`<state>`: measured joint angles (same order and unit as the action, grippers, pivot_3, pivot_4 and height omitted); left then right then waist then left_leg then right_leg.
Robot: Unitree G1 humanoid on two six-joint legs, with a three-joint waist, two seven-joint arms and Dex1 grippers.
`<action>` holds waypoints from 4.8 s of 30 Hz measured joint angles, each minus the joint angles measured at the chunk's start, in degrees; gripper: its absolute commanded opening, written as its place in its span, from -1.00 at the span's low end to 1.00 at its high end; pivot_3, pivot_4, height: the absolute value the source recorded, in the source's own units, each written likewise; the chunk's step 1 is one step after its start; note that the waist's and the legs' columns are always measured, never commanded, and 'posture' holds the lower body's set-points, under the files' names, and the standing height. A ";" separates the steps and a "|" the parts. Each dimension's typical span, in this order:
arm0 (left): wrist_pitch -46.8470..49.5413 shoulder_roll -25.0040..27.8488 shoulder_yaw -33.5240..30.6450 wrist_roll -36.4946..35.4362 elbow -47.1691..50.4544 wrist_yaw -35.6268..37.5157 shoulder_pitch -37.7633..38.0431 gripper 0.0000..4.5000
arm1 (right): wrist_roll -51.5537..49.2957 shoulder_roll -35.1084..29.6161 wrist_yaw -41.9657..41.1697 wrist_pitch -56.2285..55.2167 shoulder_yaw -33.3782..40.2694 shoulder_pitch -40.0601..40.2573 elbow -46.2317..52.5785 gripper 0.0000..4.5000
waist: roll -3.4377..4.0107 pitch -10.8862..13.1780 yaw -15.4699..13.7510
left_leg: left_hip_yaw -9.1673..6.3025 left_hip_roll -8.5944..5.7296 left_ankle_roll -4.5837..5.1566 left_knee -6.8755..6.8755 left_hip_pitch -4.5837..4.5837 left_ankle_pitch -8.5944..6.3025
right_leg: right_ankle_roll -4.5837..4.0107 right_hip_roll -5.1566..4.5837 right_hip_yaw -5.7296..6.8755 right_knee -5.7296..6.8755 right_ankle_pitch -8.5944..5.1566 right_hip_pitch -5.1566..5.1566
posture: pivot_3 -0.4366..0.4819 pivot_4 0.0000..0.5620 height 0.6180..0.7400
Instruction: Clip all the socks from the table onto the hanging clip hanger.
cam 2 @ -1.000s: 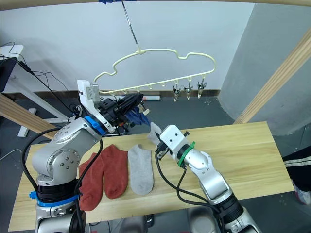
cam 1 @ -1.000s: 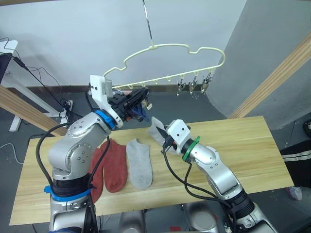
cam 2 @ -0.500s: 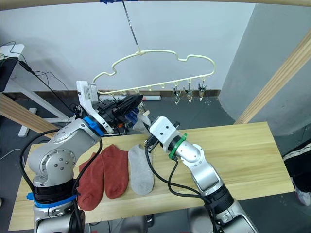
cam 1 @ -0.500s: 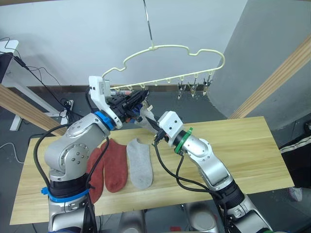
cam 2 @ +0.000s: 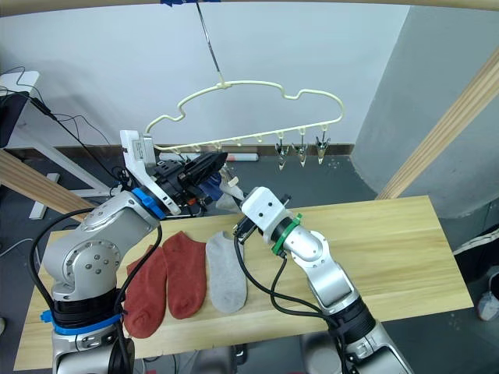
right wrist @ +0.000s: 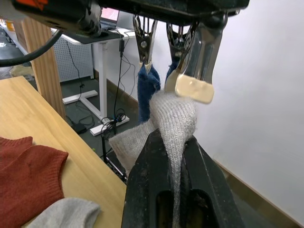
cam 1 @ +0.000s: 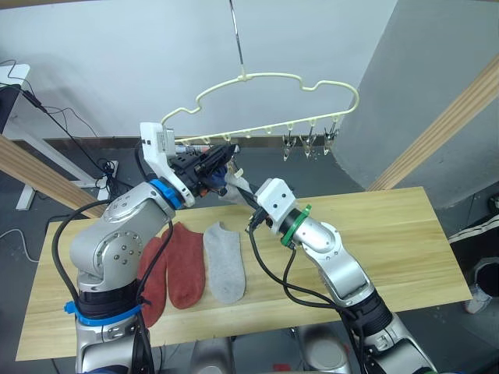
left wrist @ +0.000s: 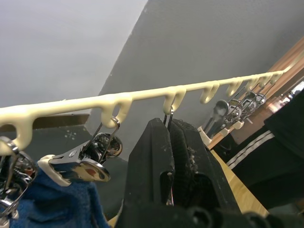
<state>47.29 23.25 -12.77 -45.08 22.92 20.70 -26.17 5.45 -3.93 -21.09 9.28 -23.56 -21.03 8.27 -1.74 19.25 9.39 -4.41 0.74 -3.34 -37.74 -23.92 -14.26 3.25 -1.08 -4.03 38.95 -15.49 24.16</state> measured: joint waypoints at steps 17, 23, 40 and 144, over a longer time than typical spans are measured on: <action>0.01 0.13 0.00 -0.38 -0.09 0.04 0.10 -1.00 | -0.02 3.17 0.31 -1.12 -0.09 0.79 1.12 -0.98 | 0.00 0.00 0.04 | 0.00 0.00 0.00 0.00 0.01 0.00 | 0.00 0.00 0.00 0.02 0.00 0.00 | -0.60 0.17 1.00; -0.04 0.13 -0.04 -1.23 -0.32 0.04 0.22 -0.49 | 0.01 3.76 0.30 -1.24 -0.09 0.08 0.46 -1.00 | 0.00 0.00 0.02 | -0.01 0.01 0.00 -0.01 0.00 0.00 | 0.00 0.00 0.00 0.02 0.00 0.00 | -0.60 0.17 1.00; 1.00 1.44 -0.01 -1.51 -0.53 0.19 2.07 0.25 | 0.05 3.71 0.00 0.03 -0.08 -0.35 -1.31 -0.21 | 0.00 0.00 -0.01 | -0.02 0.02 0.00 -0.01 0.00 0.00 | -0.01 -0.01 0.01 0.02 0.01 0.01 | -0.58 0.17 1.00; -19.08 17.83 5.86 8.01 3.48 28.22 8.30 0.25 | -11.28 3.63 12.69 38.46 15.54 -16.14 15.05 -0.45 | 0.05 -0.03 -1.19 | 0.00 0.05 0.02 -0.06 -0.08 0.01 | -0.05 -0.07 0.04 0.10 0.02 0.11 | -0.52 0.06 1.00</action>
<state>28.21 41.08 -6.92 -37.07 26.41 48.91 -17.87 -5.83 -0.30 -8.39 47.73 -8.02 -37.17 23.32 -1.69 19.23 8.21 -4.41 0.79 -3.32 -37.80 -24.00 -14.26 3.21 -1.16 -3.99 39.05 -15.47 24.27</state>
